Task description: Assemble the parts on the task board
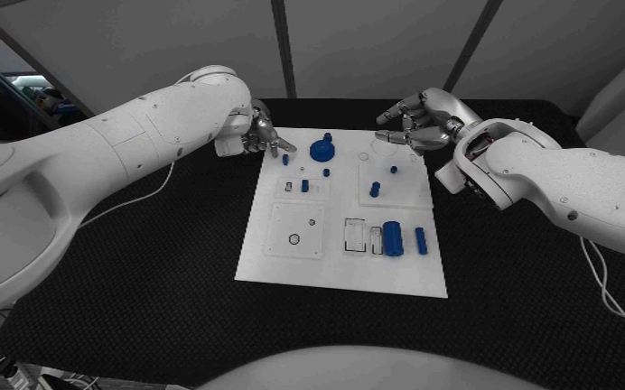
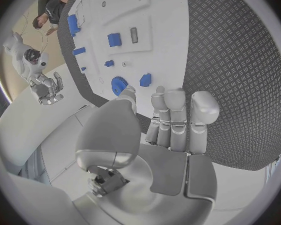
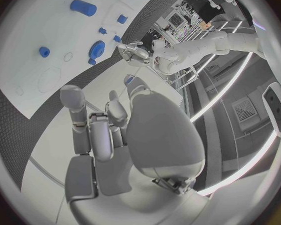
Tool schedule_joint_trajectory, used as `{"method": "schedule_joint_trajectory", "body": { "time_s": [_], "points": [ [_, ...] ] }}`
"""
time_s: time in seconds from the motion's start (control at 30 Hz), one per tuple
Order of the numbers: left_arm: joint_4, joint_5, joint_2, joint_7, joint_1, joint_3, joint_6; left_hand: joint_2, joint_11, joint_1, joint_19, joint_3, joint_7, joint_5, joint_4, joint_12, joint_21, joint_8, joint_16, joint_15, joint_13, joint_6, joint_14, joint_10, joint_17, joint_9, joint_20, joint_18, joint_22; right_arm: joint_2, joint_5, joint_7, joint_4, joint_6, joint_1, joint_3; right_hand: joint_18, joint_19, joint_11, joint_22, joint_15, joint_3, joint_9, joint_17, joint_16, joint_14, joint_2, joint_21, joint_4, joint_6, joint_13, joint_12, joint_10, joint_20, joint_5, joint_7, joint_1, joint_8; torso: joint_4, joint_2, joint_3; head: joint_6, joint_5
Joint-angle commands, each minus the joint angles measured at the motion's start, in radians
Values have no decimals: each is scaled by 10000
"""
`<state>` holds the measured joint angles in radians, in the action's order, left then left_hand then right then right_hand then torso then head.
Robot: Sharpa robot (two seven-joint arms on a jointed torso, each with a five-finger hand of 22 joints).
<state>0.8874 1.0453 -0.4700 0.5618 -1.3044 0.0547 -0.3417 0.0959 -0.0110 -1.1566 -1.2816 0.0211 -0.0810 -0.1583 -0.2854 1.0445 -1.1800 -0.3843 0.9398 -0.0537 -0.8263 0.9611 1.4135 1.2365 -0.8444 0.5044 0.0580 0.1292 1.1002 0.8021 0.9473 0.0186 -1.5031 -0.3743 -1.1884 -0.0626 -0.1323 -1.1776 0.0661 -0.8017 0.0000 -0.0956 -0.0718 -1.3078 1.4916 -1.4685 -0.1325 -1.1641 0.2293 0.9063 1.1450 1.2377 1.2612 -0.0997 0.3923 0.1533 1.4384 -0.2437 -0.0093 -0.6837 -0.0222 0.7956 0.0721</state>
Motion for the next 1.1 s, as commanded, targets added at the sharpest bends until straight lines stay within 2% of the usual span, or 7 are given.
{"method": "schedule_joint_trajectory", "body": {
  "time_s": [0.03, 0.3, 0.53, 1.1],
  "points": [
    [8, 102, 16, -172, -8, 5, -241, -109, 51, 19, -80, 95, 7, 45, 19, 15, -73, 7, 29, -15, 1, 80, 79, 25, -8, -37, -14, -130, 20, -19, -26, -73, -11, 65, -14, -8, -109, 40, 20, 16, -63, -50, 16, -1072, -52, -606, 75, 35, -9, -75, 0, -29, -43, -10, 48, 16, -41, -47, 7, 5, -4, 7, -2],
    [25, 103, 23, -211, 4, 4, -306, -298, 76, -226, -99, 145, 34, 28, 112, 17, -95, -13, 57, -34, 42, 198, 99, 41, -29, -188, -30, -136, 65, -30, -26, -71, 0, 74, -14, -8, -109, 40, 20, 16, -63, -50, 16, -1072, -52, -606, 75, 35, -9, -75, 0, -29, -43, -10, 48, 16, -41, -47, 0, 6, -5, 0, 6],
    [63, 102, 32, -293, 9, 4, -316, -566, 103, -621, -100, 136, 63, 12, 295, -6, -95, -50, 66, -55, 116, 326, 109, 45, -31, -352, -49, -138, 92, -47, -26, -64, 12, 86, -14, -8, -109, 40, 20, 16, -63, -50, 16, -1072, -52, -606, 75, 35, -9, -75, 0, -29, -43, -10, 48, 16, -41, -47, 7, 5, -3, 13, -10],
    [76, 100, 66, -342, 12, 4, -350, -765, 134, -980, -112, 157, 98, 28, 505, -46, -114, -116, 68, -75, 188, 454, 108, 46, -30, -470, -65, -147, 148, -68, -26, -53, 19, 105, -14, -8, -108, 35, 18, 15, -64, -68, 15, -1070, -55, -605, 90, 39, -15, -71, 9, -17, -33, -11, 58, 14, -32, -58, 1, 2, -4, 69, -20]
  ]
}}
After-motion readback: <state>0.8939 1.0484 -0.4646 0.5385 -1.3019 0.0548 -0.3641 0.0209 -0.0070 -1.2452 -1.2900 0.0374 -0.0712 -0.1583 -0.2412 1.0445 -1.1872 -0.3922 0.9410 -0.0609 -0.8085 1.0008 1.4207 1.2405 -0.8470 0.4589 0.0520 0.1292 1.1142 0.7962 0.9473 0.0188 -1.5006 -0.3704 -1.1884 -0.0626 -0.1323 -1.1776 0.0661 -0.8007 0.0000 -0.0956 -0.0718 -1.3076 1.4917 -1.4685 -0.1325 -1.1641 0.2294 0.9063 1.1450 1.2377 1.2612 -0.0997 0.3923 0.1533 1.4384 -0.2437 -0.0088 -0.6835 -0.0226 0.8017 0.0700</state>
